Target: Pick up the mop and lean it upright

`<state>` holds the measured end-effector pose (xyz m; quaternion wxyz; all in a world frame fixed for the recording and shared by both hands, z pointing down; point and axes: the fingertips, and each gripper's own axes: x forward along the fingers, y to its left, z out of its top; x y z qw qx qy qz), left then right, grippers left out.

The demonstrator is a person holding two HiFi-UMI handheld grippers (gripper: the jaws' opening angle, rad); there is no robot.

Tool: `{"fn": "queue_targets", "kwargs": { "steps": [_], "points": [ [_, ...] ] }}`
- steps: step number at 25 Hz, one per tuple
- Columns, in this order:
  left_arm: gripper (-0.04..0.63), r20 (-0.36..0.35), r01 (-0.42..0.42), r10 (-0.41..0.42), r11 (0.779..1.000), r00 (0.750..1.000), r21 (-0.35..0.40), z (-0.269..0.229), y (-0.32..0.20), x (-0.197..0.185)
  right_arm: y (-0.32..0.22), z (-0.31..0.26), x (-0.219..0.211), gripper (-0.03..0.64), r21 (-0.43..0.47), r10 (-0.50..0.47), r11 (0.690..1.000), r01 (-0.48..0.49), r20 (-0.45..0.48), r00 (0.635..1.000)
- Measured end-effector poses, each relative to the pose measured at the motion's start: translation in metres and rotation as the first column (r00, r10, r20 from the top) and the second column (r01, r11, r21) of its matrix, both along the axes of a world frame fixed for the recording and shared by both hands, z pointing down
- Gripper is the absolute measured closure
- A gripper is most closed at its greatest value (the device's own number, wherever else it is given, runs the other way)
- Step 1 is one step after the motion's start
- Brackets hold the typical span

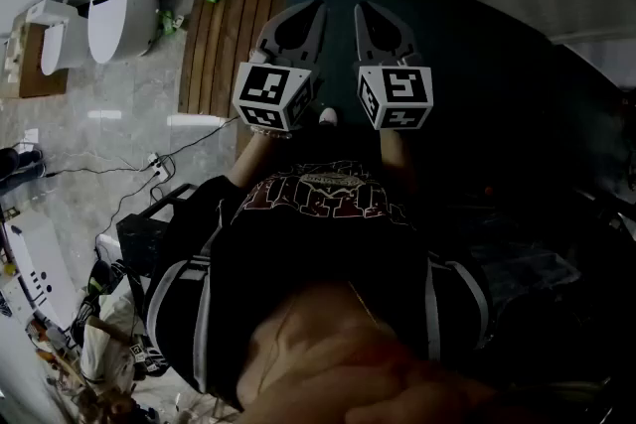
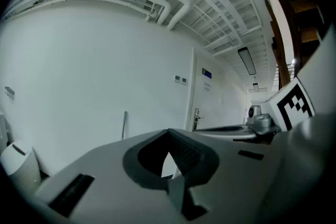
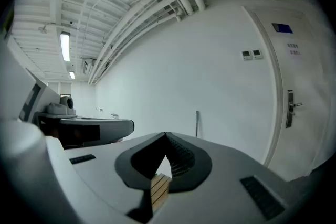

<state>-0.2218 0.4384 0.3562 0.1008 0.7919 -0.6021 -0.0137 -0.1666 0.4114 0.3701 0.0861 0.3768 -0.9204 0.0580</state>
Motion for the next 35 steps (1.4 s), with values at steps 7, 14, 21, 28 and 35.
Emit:
{"fn": "queue_targets", "kwargs": {
  "steps": [7, 14, 21, 28, 35],
  "points": [
    [0.549, 0.003, -0.003, 0.003, 1.0, 1.0, -0.011, 0.002, -0.005, 0.01, -0.003, 0.0, 0.008, 0.598, -0.006, -0.013, 1.0, 0.013, 0.029, 1.0],
    [0.549, -0.008, 0.019, -0.019, 0.999, 1.0, -0.032, 0.011, -0.01, 0.016, -0.014, 0.001, 0.02, 0.598, -0.008, -0.019, 1.0, 0.019, 0.044, 0.999],
    [0.549, -0.026, 0.046, -0.047, 0.998, 0.999, -0.032, 0.013, -0.027, -0.002, -0.034, 0.006, 0.012, 0.598, -0.016, -0.019, 1.0, 0.02, 0.036, 0.999],
    [0.549, -0.035, 0.034, -0.035, 0.999, 0.999, -0.025, 0.015, -0.067, -0.028, -0.07, 0.008, -0.011, 0.598, -0.014, -0.002, 1.0, 0.003, 0.029, 1.0],
    [0.549, -0.043, 0.012, -0.013, 1.0, 0.999, -0.028, 0.017, -0.113, -0.066, -0.115, 0.01, -0.049, 0.598, -0.014, 0.012, 1.0, -0.012, 0.015, 1.0]
  ]
}}
